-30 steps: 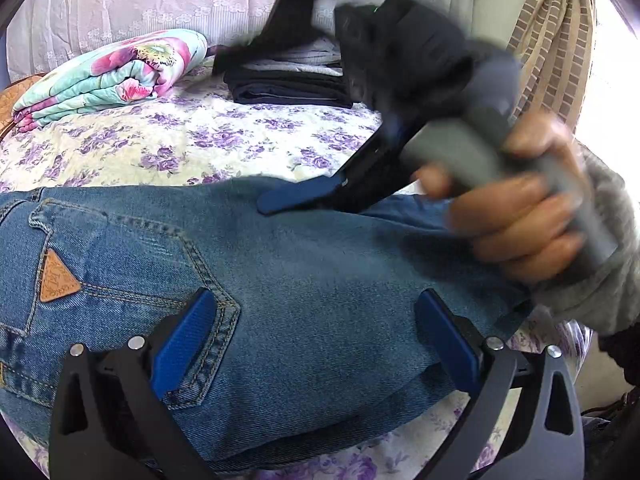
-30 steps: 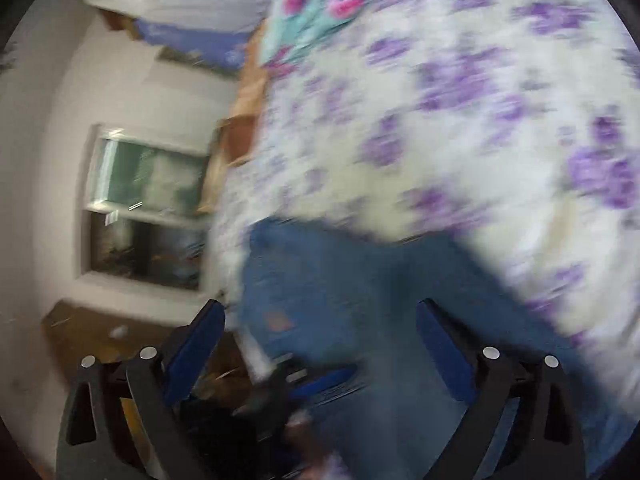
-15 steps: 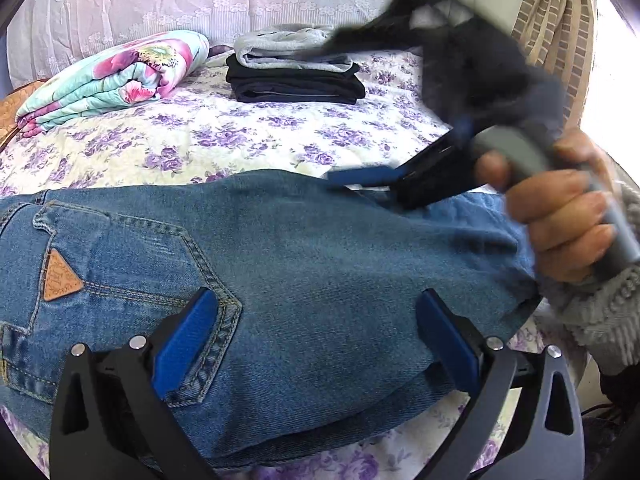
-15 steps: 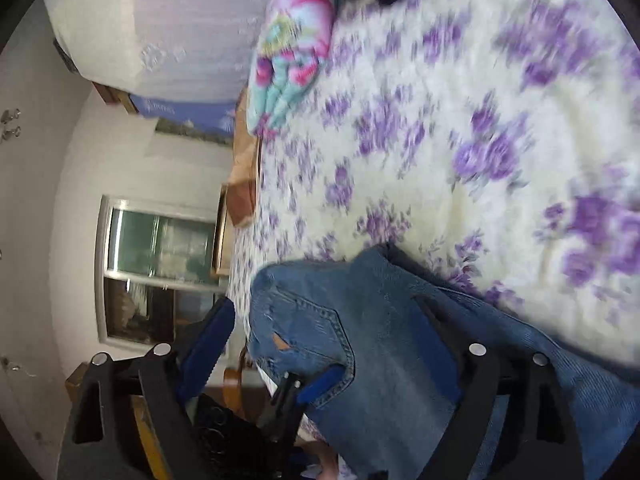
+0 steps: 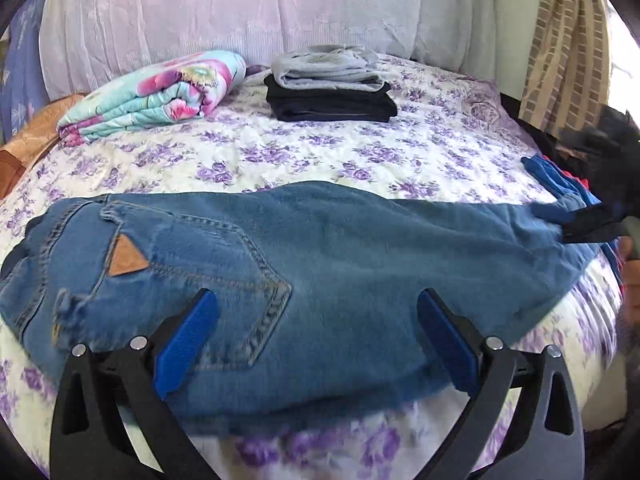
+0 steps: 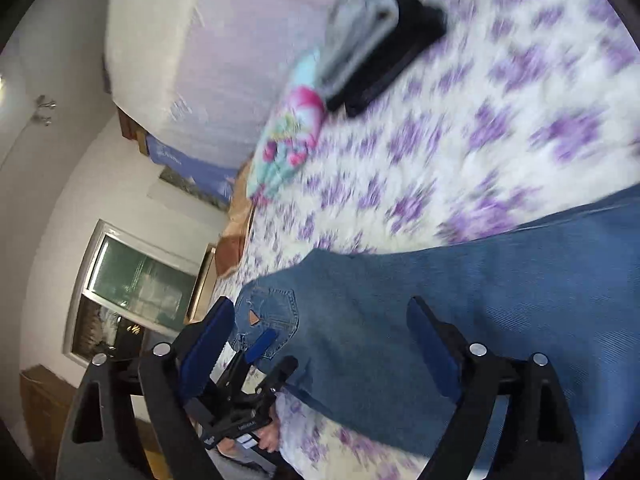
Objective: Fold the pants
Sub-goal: 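Grasp the folded jeans leg hems with the right gripper and lift them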
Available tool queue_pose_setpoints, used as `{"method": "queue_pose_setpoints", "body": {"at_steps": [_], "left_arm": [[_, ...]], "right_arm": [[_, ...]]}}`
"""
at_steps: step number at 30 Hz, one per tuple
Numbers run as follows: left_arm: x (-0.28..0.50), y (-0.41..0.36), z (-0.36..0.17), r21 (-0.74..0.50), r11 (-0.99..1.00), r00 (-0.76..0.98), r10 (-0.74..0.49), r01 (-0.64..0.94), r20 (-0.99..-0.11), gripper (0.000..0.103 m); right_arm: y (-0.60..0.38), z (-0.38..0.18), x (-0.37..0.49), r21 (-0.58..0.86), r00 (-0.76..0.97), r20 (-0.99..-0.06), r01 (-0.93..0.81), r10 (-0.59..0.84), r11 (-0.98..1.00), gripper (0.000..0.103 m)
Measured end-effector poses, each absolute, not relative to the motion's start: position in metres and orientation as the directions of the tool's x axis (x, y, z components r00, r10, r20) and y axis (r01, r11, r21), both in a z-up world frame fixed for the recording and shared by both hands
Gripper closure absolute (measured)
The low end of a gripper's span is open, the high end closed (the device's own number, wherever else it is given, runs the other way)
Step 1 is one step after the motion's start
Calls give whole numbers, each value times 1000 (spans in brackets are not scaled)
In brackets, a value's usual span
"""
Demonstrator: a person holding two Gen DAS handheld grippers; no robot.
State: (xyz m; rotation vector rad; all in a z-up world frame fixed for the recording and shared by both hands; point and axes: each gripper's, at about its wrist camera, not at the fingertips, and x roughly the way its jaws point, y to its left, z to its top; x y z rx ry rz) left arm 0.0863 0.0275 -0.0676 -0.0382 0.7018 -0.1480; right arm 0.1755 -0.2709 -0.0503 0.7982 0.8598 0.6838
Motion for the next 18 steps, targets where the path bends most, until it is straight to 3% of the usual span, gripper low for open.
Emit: {"method": "queue_pose_setpoints", "body": {"at_steps": [4, 8, 13, 15, 18], "left_arm": [[82, 36, -70, -135, 985, 760, -170, 109, -627, 5], [83, 29, -75, -82, 992, 769, -125, 95, -627, 5], [78, 36, -75, -129, 985, 775, -169, 113, -609, 5], [78, 40, -75, -156, 980, 776, -193, 123, -600, 5], [77, 39, -75, -135, 983, 777, -179, 121, -604, 5]], "right_arm": [[-363, -68, 107, 886, 636, -334, -39, 695, 462, 14], [-410, -85, 76, 929, 696, -292, 42, 656, 368, 11], [-420, -93, 87, 918, 721, -336, 105, 606, 383, 11], [-426, -101, 91, 901, 722, -394, 180, 569, 395, 11], [-423, -104, 84, 907, 714, -391, 194, 581, 373, 12]]}}
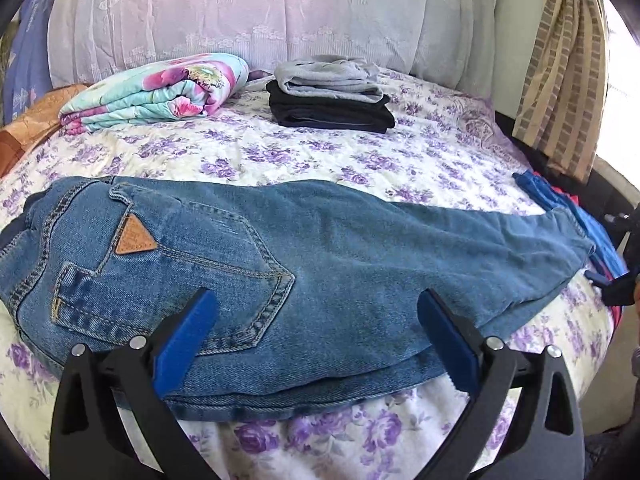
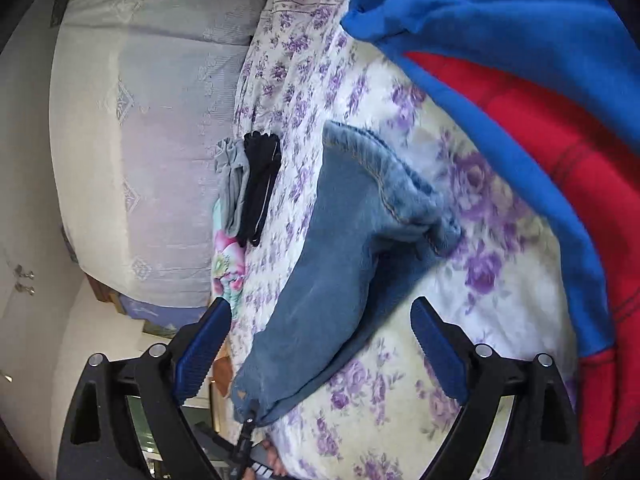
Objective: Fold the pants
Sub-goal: 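Grasp the folded jeans leg hems with the right gripper and lift them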
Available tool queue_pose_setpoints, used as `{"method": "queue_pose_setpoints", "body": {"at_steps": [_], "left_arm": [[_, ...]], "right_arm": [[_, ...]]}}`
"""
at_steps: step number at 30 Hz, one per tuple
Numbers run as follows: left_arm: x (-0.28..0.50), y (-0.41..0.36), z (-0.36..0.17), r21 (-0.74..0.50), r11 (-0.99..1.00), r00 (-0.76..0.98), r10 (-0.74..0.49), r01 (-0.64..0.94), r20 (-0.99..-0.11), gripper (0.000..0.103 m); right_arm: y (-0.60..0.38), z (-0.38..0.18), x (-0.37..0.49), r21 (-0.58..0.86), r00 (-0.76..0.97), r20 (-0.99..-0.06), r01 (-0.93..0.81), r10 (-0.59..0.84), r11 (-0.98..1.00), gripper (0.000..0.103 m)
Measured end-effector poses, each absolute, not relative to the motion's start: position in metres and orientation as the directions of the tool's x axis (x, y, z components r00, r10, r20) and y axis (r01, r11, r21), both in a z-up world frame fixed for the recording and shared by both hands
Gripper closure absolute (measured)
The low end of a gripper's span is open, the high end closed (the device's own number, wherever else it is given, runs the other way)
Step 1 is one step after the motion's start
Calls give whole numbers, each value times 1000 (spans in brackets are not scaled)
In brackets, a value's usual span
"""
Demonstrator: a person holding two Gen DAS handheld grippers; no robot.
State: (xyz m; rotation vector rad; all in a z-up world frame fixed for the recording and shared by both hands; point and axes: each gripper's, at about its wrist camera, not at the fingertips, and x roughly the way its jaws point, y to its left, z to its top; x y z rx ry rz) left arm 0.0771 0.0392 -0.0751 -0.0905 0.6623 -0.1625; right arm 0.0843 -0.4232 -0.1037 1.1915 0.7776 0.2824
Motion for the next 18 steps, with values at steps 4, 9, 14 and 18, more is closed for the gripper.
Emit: {"method": "queue_pose_setpoints", "body": {"at_steps": [4, 9, 14, 18], "left_arm": [[79, 38, -76, -122, 986, 774, -168, 118, -610, 5], [79, 40, -76, -130, 984, 774, -178, 125, -608, 5], [79, 40, -76, -137, 982, 775, -185, 128, -604, 5], [76, 42, -76, -157, 978, 779, -205, 137, -592, 5]], "right_arm": [[-427, -114, 78, 908, 738, -396, 224, 547, 355, 12], [-424, -114, 95, 873, 770, -447, 264, 455, 410, 12], [-418, -112, 100, 846, 823, -466, 306, 325, 437, 12], [-407, -110, 96, 808, 858, -466, 313, 216, 498, 21]]}}
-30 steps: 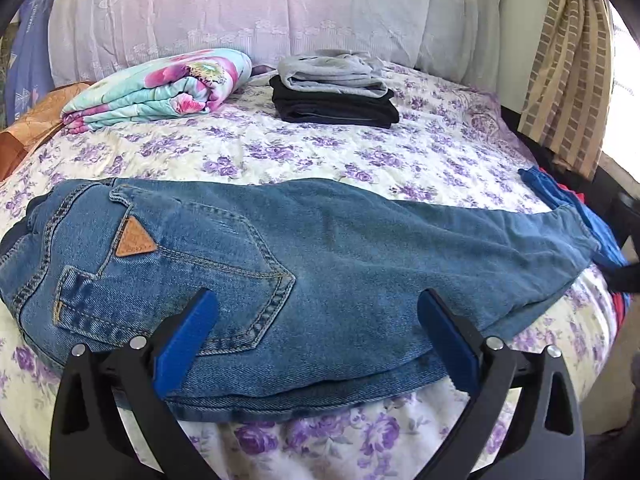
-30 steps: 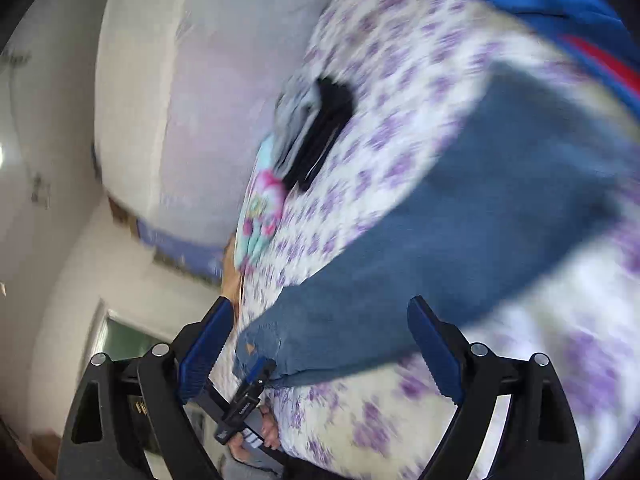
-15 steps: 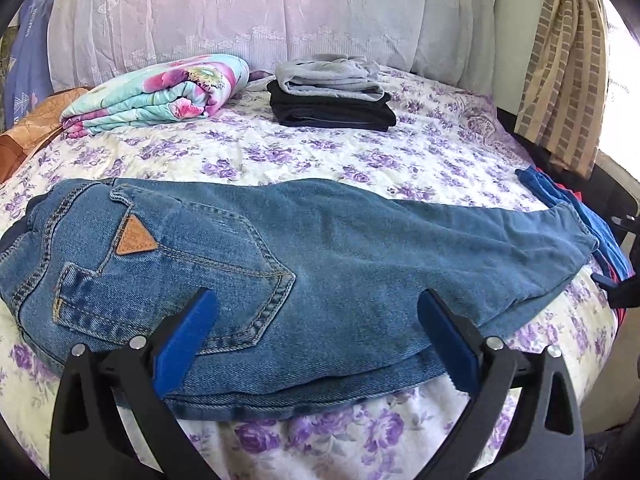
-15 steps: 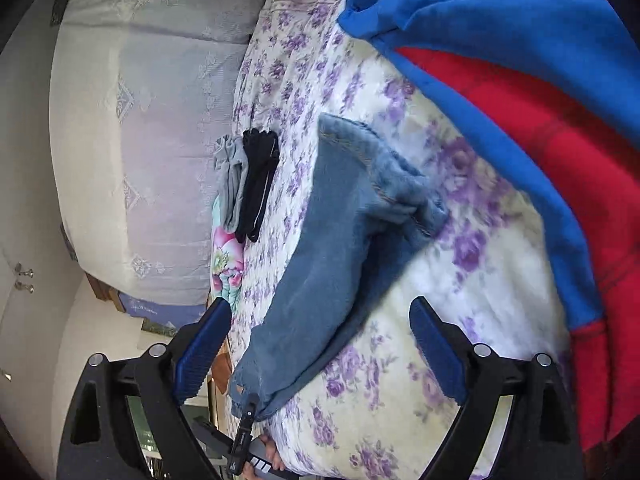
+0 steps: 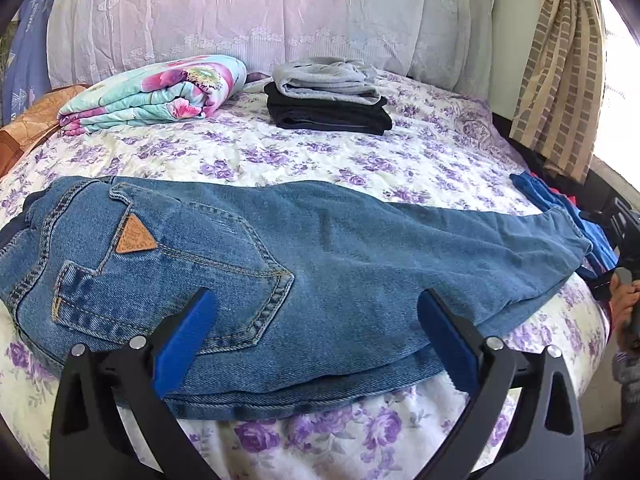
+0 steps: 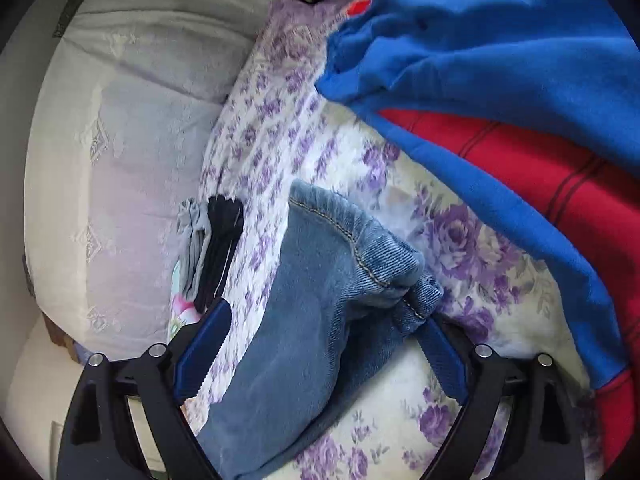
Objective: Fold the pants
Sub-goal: 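Grasp the folded jeans leg hems with the right gripper and lift them, then fold the held leg hems over onto the jeans and open the right gripper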
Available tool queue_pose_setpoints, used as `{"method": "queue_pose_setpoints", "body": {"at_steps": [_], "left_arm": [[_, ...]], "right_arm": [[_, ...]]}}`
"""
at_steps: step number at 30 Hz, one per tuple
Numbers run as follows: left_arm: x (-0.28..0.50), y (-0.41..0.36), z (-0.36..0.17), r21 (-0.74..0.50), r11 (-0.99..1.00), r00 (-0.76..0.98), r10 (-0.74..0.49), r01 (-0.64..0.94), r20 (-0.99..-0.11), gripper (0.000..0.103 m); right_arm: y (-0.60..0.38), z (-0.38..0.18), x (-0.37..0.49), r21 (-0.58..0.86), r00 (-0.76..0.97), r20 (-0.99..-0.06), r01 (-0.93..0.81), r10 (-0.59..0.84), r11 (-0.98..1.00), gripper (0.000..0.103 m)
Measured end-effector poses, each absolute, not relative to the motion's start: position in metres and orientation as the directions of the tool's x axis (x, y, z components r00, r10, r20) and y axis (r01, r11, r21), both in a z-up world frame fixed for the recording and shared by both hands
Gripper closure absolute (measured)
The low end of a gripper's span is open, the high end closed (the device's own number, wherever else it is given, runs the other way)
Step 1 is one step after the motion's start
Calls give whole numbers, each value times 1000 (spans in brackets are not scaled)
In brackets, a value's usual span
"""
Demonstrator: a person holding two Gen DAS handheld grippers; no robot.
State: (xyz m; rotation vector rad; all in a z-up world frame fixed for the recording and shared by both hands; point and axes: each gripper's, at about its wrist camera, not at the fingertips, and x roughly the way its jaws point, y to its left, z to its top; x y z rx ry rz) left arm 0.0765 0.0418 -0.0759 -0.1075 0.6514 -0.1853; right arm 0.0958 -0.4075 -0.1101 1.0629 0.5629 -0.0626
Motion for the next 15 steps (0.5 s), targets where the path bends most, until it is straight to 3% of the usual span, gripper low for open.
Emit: {"method": "queue_pose_setpoints", "body": {"at_steps": [1, 2, 4, 9, 15], "left_arm": [[76, 42, -75, -160, 977, 781, -208, 139, -590, 5], [75, 43, -75, -166, 976, 782, -213, 142, -586, 5], [74, 45, -75, -175, 974, 784, -221, 145, -581, 5], [65, 49, -70, -187, 975, 793, -206, 118, -573, 5], [37, 80, -53, -212, 977, 833, -142, 30, -535, 5]], "right_arm": [[-406, -112, 92, 795, 864, -468, 321, 184, 515, 28], [-407, -115, 90, 795, 869, -465, 324, 171, 513, 50], [-415, -129, 91, 817, 867, -455, 314, 206, 483, 73], [-407, -95, 92, 773, 889, -412, 223, 203, 594, 81], [-304, -5, 104, 311, 930, -356, 25, 92, 950, 81]]}}
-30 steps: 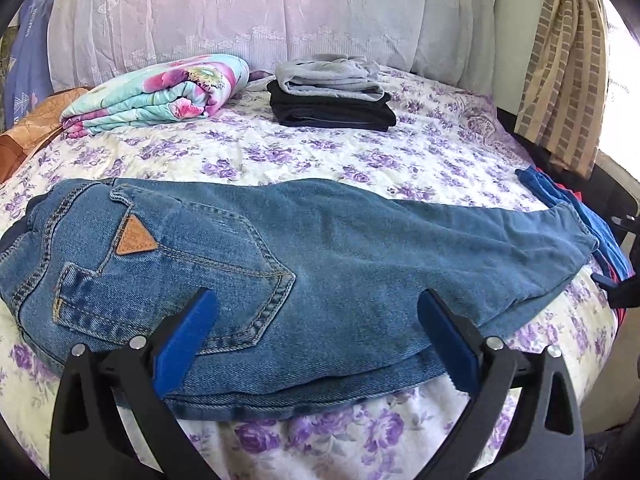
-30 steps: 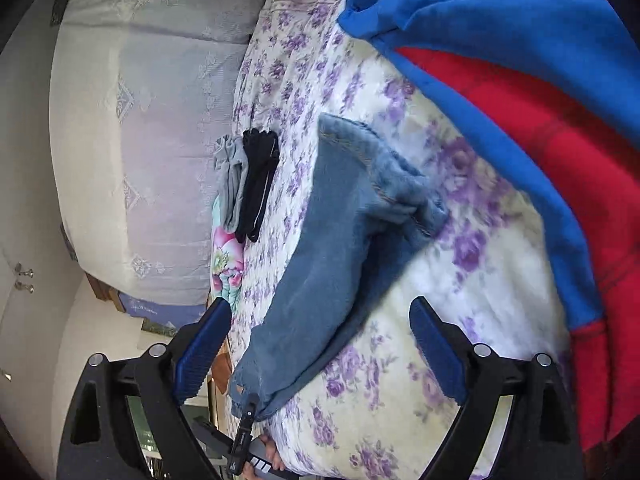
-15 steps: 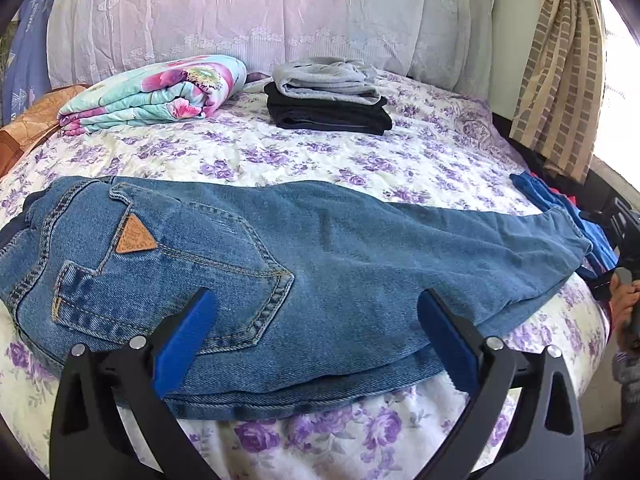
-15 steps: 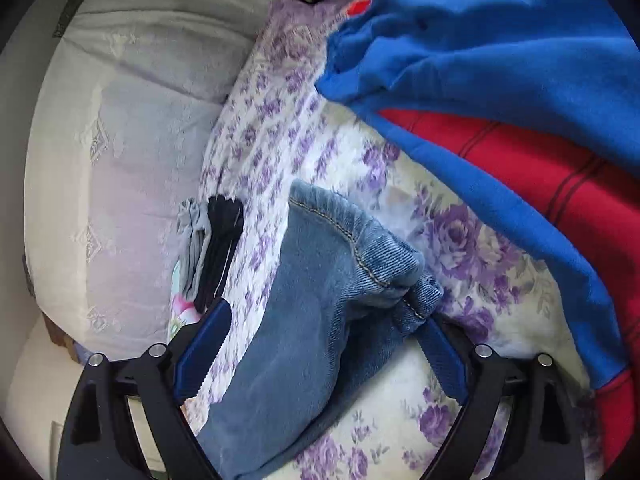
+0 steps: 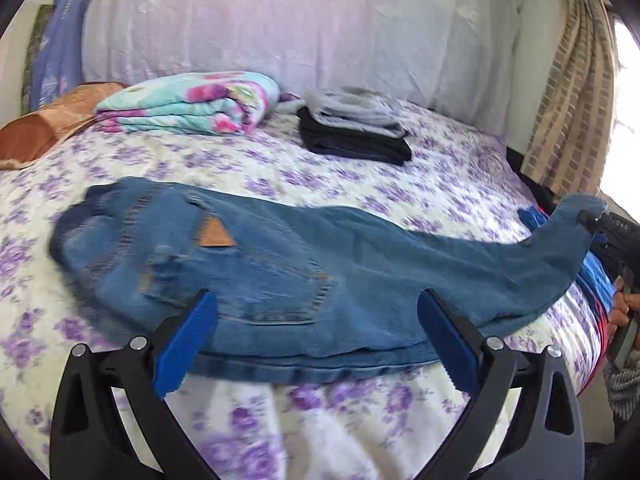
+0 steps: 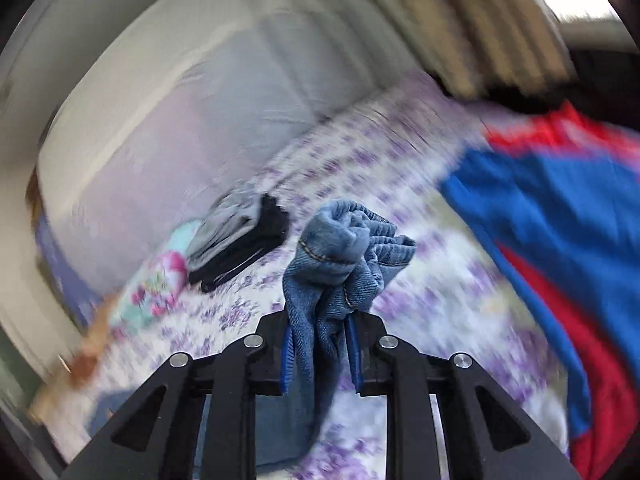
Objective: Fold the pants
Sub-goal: 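Fold the held leg hems over onto the jeans and open the right gripper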
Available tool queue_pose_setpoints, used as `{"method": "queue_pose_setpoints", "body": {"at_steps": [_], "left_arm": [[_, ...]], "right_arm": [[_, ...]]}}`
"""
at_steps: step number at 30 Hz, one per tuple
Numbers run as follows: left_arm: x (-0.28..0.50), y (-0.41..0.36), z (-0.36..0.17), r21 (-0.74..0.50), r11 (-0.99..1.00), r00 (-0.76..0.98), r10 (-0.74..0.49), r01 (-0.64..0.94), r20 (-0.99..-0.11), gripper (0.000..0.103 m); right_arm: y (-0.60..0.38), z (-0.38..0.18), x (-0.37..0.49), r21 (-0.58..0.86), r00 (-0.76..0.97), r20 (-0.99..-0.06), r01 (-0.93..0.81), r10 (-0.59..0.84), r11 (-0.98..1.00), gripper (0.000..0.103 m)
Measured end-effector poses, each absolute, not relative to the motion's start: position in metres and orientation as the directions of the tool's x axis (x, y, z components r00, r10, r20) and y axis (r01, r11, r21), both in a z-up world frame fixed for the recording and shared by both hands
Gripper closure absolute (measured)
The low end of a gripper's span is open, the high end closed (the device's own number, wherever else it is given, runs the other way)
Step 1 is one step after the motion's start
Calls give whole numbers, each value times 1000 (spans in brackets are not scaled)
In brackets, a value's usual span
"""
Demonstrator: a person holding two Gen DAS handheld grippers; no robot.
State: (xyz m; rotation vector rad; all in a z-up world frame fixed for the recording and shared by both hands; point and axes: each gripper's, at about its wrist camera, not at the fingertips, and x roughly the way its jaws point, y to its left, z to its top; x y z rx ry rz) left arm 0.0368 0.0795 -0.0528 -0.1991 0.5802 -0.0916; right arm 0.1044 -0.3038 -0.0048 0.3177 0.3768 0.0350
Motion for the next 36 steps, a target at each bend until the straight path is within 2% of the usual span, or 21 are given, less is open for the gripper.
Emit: {"method": "queue_pose_setpoints", "body": {"at_steps": [2, 7, 10, 13, 16, 20, 22, 24, 25, 27, 29, 31, 34, 36], "left_arm": [[29, 102, -50, -260, 966, 837, -128, -17, -532, 5], [10, 155, -49, -397, 911, 855, -115, -113, -506, 5], [0, 181, -50, -431, 886, 864, -76, -170, -497, 5], [-7, 197, -53, -444, 871, 862, -49, -210, -504, 5], [-8, 207, -57, -451, 863, 859, -40, -228, -510, 5], [-8, 212, -65, -463, 854, 852, -45, -238, -522, 5], [-8, 210, -69, -462, 855, 850, -48, -237, -525, 5], [-5, 209, -71, -450, 860, 846, -42, -240, -531, 5], [-4, 208, -72, -442, 865, 845, -39, -240, -534, 5], [-3, 207, -72, -431, 870, 841, -37, -238, -540, 5], [-1, 207, -73, -424, 873, 837, -34, -241, -546, 5], [1, 206, -75, -422, 872, 835, -29, -247, -549, 5], [4, 201, -77, -405, 878, 832, -15, -254, -554, 5], [7, 196, -79, -368, 891, 823, 10, -266, -568, 5]], "right_arm": [[-253, 5, 109, 126, 937, -338, -44, 85, 991, 81], [-143, 1, 113, -214, 944, -308, -190, 119, 958, 82], [-84, -26, 112, -427, 926, -356, -278, 122, 861, 82], [-45, -60, 106, -554, 897, -426, -362, 119, 750, 84], [-27, -83, 93, -650, 901, -425, -370, 86, 664, 84], [-19, -89, 90, -688, 892, -448, -392, 68, 611, 83], [-13, -102, 87, -746, 883, -468, -412, 29, 522, 76], [-9, -110, 77, -804, 909, -416, -382, 27, 457, 71], [-12, -106, 73, -801, 902, -429, -400, 39, 446, 69], [-19, -86, 62, -738, 865, -486, -481, 121, 473, 52], [-31, -52, 49, -632, 829, -505, -544, 239, 551, 34], [-47, -14, 51, -516, 827, -474, -540, 304, 665, 32], [-62, 11, 82, -456, 903, -387, -363, 187, 812, 29], [-61, 1, 112, -447, 906, -412, -293, 96, 845, 29]]}}
